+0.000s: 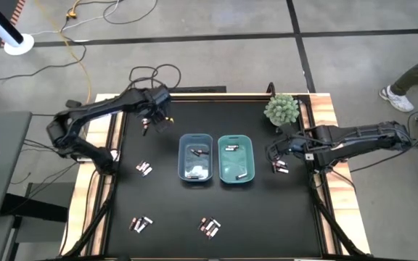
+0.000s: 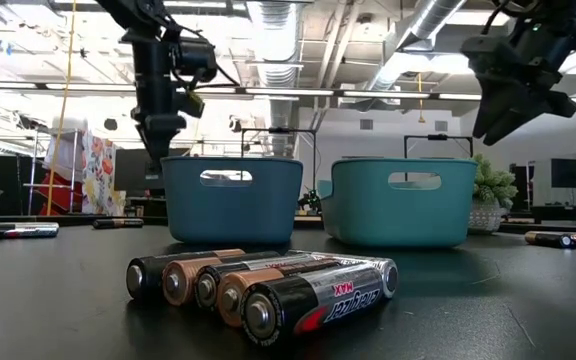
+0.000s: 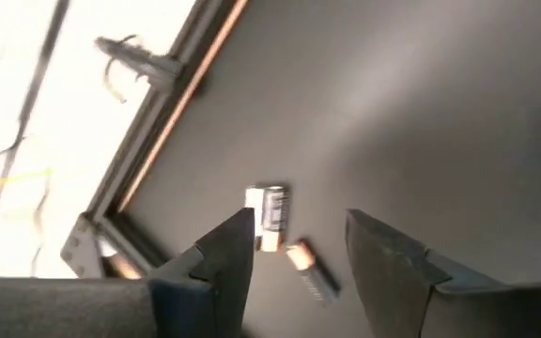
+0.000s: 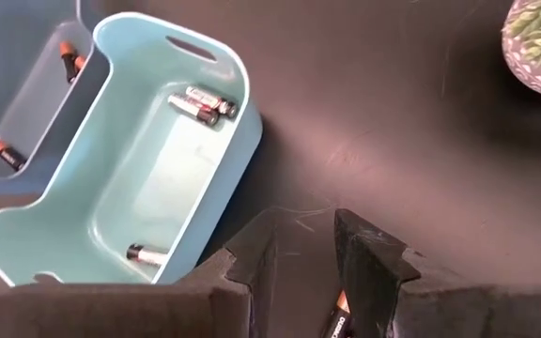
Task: Sort batteries
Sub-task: Put the white battery into the green bin
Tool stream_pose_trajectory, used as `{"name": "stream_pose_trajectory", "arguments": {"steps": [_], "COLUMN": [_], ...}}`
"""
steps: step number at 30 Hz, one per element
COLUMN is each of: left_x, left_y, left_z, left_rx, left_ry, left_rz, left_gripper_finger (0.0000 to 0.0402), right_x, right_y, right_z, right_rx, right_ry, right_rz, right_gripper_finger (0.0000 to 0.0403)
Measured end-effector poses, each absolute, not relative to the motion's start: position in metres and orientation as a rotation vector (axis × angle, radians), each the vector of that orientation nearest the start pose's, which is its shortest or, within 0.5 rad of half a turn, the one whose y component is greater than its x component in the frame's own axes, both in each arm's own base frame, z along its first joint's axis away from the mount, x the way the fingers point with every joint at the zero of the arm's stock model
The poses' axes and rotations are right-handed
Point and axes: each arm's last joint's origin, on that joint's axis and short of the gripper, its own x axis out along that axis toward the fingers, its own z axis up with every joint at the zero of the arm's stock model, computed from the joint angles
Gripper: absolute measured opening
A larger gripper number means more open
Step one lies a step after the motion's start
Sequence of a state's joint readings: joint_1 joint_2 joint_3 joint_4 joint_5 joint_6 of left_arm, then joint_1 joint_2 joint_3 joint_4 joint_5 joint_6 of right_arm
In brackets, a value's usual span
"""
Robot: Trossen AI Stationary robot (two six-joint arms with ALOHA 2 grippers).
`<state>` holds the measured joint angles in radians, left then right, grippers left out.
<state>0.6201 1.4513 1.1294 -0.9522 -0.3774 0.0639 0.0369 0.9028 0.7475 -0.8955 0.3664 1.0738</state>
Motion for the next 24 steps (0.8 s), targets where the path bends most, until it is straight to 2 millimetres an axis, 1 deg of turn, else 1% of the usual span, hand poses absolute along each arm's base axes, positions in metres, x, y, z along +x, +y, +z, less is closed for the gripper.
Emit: {"name": "stream_pose_trajectory", "arguments": {"steps": [2, 4, 6, 9, 12, 14, 17, 20, 24], "left_x": [0.210, 0.208, 0.203, 0.188, 0.172, 0.161, 0.151, 0.147, 0.150], "left_y": [0.168, 0.173, 0.183, 0.200, 0.216, 0.223, 0.230, 0.234, 0.243], "left_z": [0.252, 0.249, 0.246, 0.246, 0.247, 0.246, 0.246, 0.243, 0.224], "left_rx": [-0.105, -0.104, -0.175, -0.313, -0.400, -0.448, -0.474, -0.461, -0.421], "left_ry": [1.355, 1.372, 1.347, 1.280, 1.239, 1.233, 1.219, 1.236, 1.336], "left_rz": [0.832, 0.790, 0.755, 0.734, 0.803, 0.805, 0.783, 0.765, 0.672], "left_gripper_finger": [0.0164, 0.0164, 0.0164, 0.0164, 0.0164, 0.0164, 0.0164, 0.0164, 0.0164], "right_x": [0.155, 0.155, 0.156, 0.156, 0.156, 0.156, 0.156, 0.156, 0.156], "right_y": [-0.006, -0.007, -0.008, -0.009, -0.011, -0.011, -0.011, -0.011, -0.011], "right_z": [0.250, 0.250, 0.250, 0.251, 0.251, 0.251, 0.251, 0.251, 0.251], "right_rx": [0.760, 0.765, 0.772, 0.791, 0.801, 0.802, 0.803, 0.819, 0.826], "right_ry": [0.751, 0.746, 0.736, 0.723, 0.717, 0.717, 0.717, 0.710, 0.707], "right_rz": [-0.812, -0.818, -0.820, -0.834, -0.846, -0.846, -0.847, -0.854, -0.858], "right_gripper_finger": [0.0127, 0.0127, 0.0127, 0.0127, 0.0127, 0.0127, 0.0127, 0.0127, 0.0127]}}
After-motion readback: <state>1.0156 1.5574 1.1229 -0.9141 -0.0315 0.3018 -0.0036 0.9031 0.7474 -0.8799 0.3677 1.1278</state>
